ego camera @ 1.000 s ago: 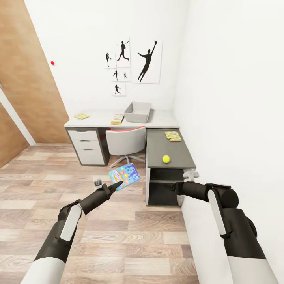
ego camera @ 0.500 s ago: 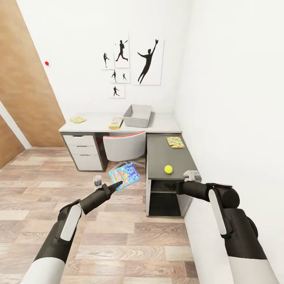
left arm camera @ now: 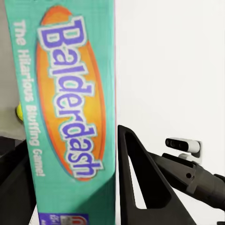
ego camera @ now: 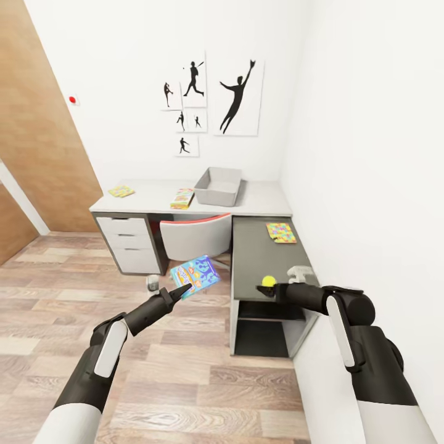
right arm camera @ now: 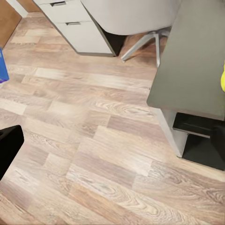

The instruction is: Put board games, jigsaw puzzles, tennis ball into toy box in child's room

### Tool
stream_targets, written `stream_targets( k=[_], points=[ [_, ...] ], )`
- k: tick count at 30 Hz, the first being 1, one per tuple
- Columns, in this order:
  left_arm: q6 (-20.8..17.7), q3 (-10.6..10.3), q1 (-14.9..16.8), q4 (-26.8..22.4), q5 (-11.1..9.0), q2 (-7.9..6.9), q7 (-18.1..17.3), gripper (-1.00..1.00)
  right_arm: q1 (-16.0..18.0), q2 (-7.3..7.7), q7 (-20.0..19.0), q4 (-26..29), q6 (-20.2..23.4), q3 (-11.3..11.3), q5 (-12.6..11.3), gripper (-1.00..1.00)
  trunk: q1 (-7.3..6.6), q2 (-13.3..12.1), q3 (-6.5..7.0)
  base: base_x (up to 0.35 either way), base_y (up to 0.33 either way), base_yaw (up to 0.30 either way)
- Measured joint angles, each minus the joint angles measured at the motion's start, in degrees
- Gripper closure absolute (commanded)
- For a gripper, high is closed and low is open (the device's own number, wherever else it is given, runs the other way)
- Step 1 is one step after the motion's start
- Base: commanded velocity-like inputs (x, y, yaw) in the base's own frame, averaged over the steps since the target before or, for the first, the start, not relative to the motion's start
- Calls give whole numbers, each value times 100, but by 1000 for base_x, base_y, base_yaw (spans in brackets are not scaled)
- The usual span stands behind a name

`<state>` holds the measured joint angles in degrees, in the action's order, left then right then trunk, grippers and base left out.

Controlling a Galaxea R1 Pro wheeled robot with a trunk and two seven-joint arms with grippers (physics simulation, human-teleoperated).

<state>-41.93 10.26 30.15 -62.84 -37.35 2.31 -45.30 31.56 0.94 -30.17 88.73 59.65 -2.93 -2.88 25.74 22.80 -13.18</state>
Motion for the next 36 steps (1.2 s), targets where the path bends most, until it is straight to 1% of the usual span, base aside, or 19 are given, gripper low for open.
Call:
stream_targets(
  k=[10,14,24,36],
  points=[
    [2,5,-7,-1,4,0,3,100,-3,7,0,-1,0,0,1,-100,1,0,0,40,-8,254],
    [-8,7,-6,-1,-20,0,5,100,-1,9,0,0,0,-1,0,-100,1,0,0,9,-2,163],
    [-12,4,-6,-43,-26,5,4,100,-3,10,0,1,0,-1,0,-100,0,0,0,43,0,41],
    [-5,-3,-6,-101,-10,9,9,100,-4,16,0,1,0,-8,7,-100,-2,1,0,283,0,4]
  ],
)
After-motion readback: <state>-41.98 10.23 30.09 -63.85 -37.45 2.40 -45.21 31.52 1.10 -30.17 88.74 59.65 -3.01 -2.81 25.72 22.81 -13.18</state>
